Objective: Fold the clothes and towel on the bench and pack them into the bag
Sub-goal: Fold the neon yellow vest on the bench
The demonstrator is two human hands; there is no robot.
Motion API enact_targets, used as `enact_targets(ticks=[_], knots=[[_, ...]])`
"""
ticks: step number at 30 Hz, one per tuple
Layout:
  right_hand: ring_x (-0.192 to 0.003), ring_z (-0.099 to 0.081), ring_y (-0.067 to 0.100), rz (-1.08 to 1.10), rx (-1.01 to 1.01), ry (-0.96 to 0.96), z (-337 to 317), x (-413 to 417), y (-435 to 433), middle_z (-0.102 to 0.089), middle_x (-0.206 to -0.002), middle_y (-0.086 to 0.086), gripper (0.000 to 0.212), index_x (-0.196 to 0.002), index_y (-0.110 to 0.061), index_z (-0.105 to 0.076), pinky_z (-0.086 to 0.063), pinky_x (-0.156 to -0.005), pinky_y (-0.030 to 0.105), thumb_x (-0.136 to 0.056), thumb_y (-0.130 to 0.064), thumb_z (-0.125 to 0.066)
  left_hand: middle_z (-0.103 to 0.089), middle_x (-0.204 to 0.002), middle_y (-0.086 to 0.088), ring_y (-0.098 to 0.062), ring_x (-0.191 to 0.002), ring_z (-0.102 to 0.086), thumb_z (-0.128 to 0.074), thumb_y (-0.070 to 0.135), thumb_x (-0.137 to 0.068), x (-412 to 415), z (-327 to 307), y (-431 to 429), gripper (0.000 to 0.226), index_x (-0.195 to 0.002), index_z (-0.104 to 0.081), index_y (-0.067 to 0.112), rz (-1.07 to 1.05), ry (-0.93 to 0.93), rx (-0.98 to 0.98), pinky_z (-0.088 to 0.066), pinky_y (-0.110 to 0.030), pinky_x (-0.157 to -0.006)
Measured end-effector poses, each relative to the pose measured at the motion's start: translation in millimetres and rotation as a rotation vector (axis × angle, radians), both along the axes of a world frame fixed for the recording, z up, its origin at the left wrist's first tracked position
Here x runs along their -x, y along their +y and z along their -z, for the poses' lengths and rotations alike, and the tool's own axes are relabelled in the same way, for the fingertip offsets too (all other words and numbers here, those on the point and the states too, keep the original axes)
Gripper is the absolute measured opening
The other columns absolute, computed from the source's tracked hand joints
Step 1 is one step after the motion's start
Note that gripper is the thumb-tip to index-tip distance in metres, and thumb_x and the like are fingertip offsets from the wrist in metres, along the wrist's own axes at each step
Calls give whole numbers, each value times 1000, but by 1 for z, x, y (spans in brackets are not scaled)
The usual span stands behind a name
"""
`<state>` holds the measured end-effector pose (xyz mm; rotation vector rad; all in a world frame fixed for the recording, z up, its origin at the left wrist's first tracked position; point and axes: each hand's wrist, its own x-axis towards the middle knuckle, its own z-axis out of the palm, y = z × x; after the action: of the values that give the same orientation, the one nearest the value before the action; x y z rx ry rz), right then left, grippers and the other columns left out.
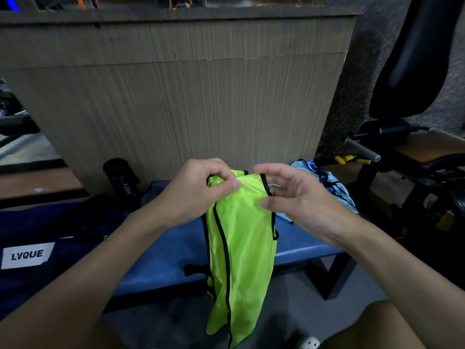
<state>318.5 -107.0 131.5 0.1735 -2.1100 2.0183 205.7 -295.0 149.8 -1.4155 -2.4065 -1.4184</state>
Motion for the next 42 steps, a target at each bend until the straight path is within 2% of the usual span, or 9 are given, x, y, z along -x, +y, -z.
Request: enact_targets(ticks=[6, 11, 18, 21, 24, 31, 34, 39, 42], knots=[[-75, -60, 26, 216, -411, 124, 7, 3, 3, -66, -85, 17, 12, -91, -11, -71, -50, -76, 41, -88, 0, -68, -69, -87, 11, -3, -84, -64, -73, 13, -88, -2, -4, 1, 11, -81, -74, 21, 17, -12, -5, -47, -18, -81], [-86, -51, -3, 291, -713, 280, 3, -1, 4, -53, -93, -7, 18, -82, -27, -58, -35, -79, 7, -93, -13, -64, -70, -103, 12, -4, -103, -64, -63, 4, -94, -3, -1, 0, 19, -105, -74, 15, 68, -36, 19, -46, -22, -93], [-130, -44, -5, 160, -562, 232, -2, -2, 0, -54, -134, -5, 13, -82, -9, -60, -30, -101, 8, -92, -16, -64, -74, -103, -1, -13, -93, -69, -69, 7, -83, -10, -5, 3, 27, -106, -65, 19, 167, -228, -143, -56, -29, -80], [-97, -62, 3, 190, -475, 241, -2, 0, 0, -69, -99, -3, 16, -79, -11, -60, -46, -89, 22, -92, -20, -65, -74, -99, -3, -14, -90, -69, -71, -8, -83, -12, -7, 3, 33, -105, -61, 16, 180, -273, -206, -57, -27, -78], [-68, -53, 1, 268, -431, 276, 1, 2, 3, -59, -70, -11, 15, -76, -14, -60, -43, -68, 18, -90, -18, -66, -73, -92, 0, -12, -90, -68, -73, -8, -82, -10, -4, 1, 33, -101, -63, 16, 125, -246, -221, -56, -27, -85], [-60, -46, 0, 284, -377, 273, 2, 1, 6, -53, -63, -18, 19, -76, -19, -59, -37, -61, 14, -92, -12, -65, -66, -82, 3, -5, -78, -61, -65, -10, -88, -11, 4, -1, 22, -88, -62, 12, 93, -203, -210, -51, -18, -76], [-59, -43, 1, 306, -374, 256, 3, 2, 6, -50, -63, -16, 17, -77, -17, -58, -36, -59, 16, -94, -16, -63, -69, -88, 0, -11, -85, -63, -58, -11, -92, -12, 7, -1, 24, -89, -70, 10, 141, -187, -172, -50, -24, -79], [-64, -45, 6, 346, -360, 246, 2, 1, 11, -52, -68, -2, 17, -79, -19, -58, -39, -60, 24, -95, -24, -61, -66, -109, -2, -16, -100, -66, -75, 7, -77, -13, 14, -6, 33, -109, -67, 9, 247, -319, -119, -53, -30, -92], [-64, -46, 6, 351, -387, 245, 1, 1, 11, -52, -68, -1, 17, -79, -19, -58, -40, -60, 23, -96, -23, -59, -66, -104, 6, -13, -95, -66, -88, 16, -69, -15, 15, -3, 38, -103, -70, 14, 224, -299, -134, -52, -26, -88]])
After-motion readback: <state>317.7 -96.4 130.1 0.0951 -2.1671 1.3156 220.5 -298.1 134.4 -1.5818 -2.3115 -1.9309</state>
